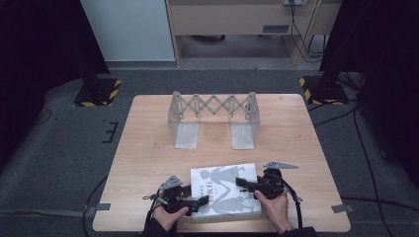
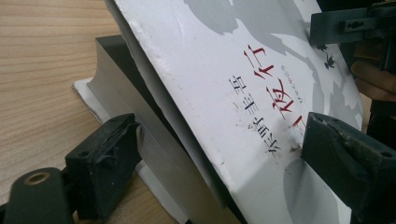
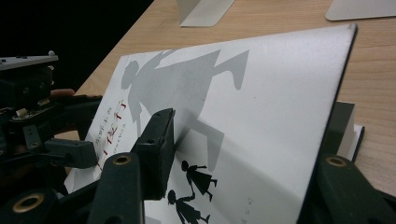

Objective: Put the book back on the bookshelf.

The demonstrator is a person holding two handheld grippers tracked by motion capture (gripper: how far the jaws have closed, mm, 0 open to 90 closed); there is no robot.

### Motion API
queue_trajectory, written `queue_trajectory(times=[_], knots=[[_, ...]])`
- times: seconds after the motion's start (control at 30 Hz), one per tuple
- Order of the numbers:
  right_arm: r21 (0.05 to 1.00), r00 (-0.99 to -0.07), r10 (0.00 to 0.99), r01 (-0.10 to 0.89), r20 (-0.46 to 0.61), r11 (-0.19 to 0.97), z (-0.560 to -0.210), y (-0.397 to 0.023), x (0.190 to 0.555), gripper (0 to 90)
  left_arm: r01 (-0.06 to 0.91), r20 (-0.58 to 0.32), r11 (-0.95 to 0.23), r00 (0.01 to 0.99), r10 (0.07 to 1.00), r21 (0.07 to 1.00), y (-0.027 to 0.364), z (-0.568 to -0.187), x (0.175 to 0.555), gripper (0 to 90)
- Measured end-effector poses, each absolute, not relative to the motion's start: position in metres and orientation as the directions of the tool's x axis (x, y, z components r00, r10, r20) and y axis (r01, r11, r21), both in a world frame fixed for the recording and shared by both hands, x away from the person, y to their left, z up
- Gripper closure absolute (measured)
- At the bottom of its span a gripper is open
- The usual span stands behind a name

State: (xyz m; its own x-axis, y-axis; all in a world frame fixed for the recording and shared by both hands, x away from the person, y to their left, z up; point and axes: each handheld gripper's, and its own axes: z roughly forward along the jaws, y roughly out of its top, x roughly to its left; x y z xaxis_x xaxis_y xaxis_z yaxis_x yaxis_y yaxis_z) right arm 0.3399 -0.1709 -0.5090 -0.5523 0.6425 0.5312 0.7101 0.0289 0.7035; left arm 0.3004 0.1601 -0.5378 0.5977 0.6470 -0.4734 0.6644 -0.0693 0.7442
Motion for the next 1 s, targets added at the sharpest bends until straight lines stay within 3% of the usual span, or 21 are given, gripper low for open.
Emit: queue_trajectory(times=[0.2,0.47,0.6,0.7,0.77,1.0], knots=[[0.708,-0.559,0.626,0.706,0.543,0.016,-0.509,-0.173,0.339,47.9,0.658,-0.462,-0.068,0.594,0.659,0.75,0.162,-0.535,0.299,9.5],[0.74,-0.571,0.657,0.672,0.491,0.031,-0.514,-0.173,0.338,36.6,0.684,-0.491,0.0,0.524,0.696,0.729,0.18,-0.535,0.295,11.0],[0.776,-0.572,0.738,0.622,0.358,0.105,-0.509,-0.176,0.333,35.7,0.705,-0.509,-0.019,0.53,0.679,0.709,0.17,-0.541,0.293,11.0],[0.755,-0.549,0.787,0.633,0.282,0.172,-0.51,-0.179,0.329,34.9,0.682,-0.467,-0.058,0.557,0.687,0.729,0.164,-0.541,0.292,11.2],[0.733,-0.535,0.774,0.666,0.338,0.14,-0.515,-0.181,0.328,35.1,0.68,-0.471,-0.069,0.573,0.671,0.73,0.159,-0.542,0.292,11.3],[0.716,-0.503,0.784,0.689,0.363,0.111,-0.517,-0.181,0.328,32.4,0.675,-0.463,-0.071,0.575,0.675,0.734,0.157,-0.542,0.291,10.2]])
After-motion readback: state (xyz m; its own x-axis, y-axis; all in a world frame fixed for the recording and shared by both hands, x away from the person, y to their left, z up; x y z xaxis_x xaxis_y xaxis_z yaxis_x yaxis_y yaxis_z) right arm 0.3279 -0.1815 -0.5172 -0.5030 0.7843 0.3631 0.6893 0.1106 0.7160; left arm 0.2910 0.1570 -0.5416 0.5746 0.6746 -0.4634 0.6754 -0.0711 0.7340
